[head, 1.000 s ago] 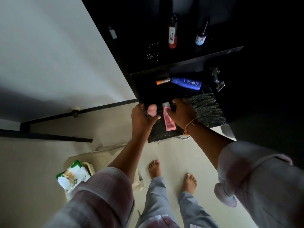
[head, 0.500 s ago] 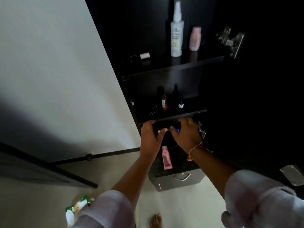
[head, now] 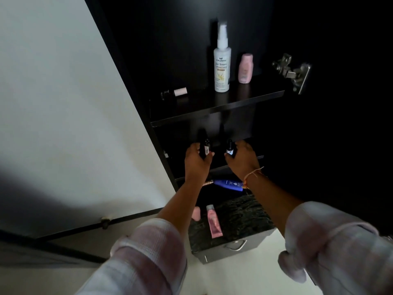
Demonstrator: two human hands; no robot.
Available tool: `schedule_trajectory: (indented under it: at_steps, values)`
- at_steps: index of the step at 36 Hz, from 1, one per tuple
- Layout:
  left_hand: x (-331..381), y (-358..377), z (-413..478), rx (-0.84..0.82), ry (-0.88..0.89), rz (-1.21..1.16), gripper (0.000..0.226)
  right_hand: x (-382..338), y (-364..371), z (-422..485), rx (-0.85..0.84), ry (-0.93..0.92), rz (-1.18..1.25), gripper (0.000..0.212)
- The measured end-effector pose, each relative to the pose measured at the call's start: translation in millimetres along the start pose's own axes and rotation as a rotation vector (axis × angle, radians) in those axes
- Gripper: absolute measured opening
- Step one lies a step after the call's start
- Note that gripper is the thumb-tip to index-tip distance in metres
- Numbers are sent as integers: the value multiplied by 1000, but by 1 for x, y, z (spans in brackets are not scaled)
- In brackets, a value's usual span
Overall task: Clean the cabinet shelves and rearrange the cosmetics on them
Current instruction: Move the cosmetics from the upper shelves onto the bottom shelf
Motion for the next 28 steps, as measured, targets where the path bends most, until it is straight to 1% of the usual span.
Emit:
schedule_trajectory:
  at_steps: [5, 9, 14, 19, 23, 28]
  values:
    - [-12, 17, 25, -43, -24, 11, 57, 11, 12, 23, -4, -3, -27, 51]
    - [-17, 26, 38, -71, -16, 28, 59, 13, 20, 33, -6, 14, -53, 53]
    - [-22, 33, 45, -119, 6, 38, 47, 17, 23, 38, 22, 3, -73, 47]
    - [-26, 38, 50, -172, -13, 76, 39, 19, 25, 41, -8, 3, -89, 38]
    - [-28, 38, 48, -188, -45, 20, 36, 20, 25, 41, -25, 13, -73, 26]
    - [-26, 28, 37, -159, -56, -61, 27, 19, 20, 32, -34, 2, 2, 17]
Point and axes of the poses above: each hand's wrist, its own z-axis towards the middle knuckle, its own y-axis out of the palm, x = y × z, the point moved 2 cm from there along z, towards the middle knuckle, and after that the axes turned 9 degrees about z, right-handed, at the moved point
